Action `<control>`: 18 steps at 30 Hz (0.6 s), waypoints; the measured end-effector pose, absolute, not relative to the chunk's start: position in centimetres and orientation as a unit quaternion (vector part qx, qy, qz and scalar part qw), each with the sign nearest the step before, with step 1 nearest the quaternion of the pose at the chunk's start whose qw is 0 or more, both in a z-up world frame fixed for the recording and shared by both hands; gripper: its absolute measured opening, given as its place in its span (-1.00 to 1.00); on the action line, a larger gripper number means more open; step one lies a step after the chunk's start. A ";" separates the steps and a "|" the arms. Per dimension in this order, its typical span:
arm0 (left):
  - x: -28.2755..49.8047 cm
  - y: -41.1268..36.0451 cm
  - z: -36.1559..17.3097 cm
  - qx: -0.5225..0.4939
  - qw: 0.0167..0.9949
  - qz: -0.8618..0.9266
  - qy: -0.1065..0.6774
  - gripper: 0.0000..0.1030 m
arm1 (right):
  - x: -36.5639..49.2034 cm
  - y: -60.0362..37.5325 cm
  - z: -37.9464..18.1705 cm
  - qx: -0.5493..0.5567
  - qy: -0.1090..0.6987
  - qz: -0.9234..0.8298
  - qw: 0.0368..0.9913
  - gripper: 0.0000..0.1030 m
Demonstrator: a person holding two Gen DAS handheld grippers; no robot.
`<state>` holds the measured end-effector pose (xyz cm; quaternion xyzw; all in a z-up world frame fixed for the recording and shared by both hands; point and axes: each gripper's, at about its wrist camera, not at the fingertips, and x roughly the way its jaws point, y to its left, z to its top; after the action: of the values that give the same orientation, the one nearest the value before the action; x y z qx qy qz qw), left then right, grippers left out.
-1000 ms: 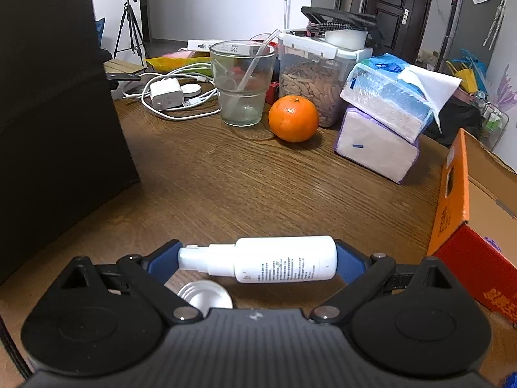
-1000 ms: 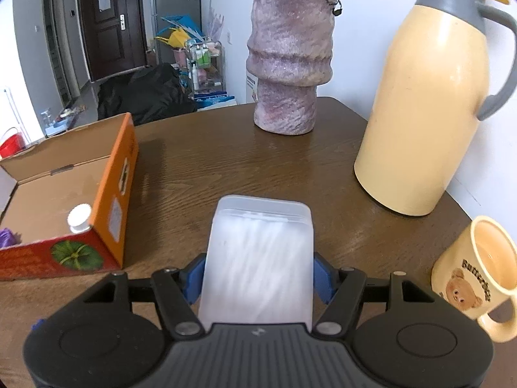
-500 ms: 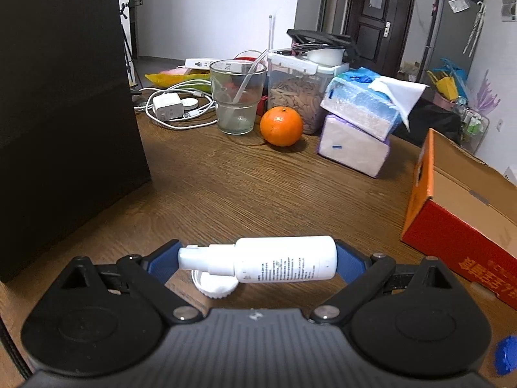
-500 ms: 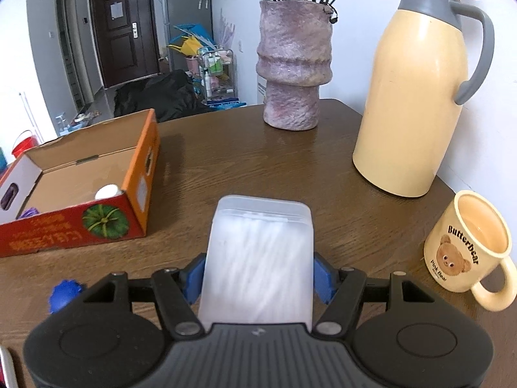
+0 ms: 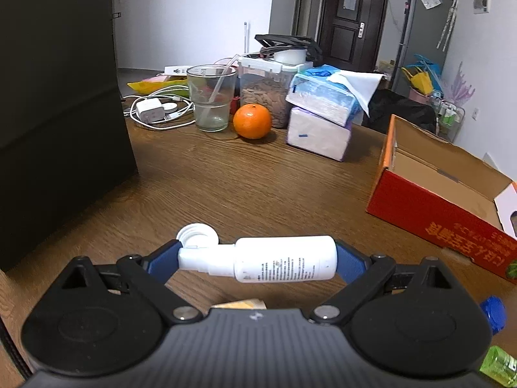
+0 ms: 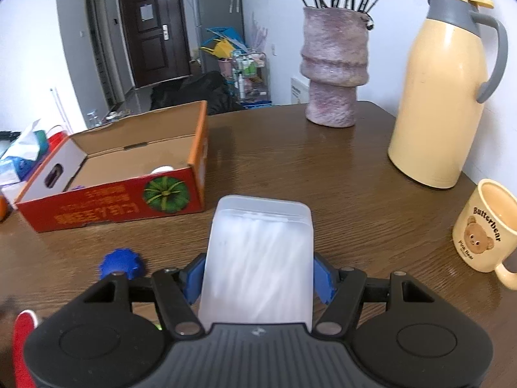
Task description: Organize rigid objects
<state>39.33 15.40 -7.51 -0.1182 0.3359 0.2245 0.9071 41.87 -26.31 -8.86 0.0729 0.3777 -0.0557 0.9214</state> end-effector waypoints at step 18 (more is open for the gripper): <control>38.5 10.7 -7.7 -0.086 0.919 0.180 0.341 0.90 | 40.3 -20.2 -8.5 0.078 0.355 0.011 0.932 0.27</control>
<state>38.53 10.74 -7.71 -0.0864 0.3410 0.1800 0.9186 40.35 -20.15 -8.49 0.0779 0.3547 0.0113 0.9317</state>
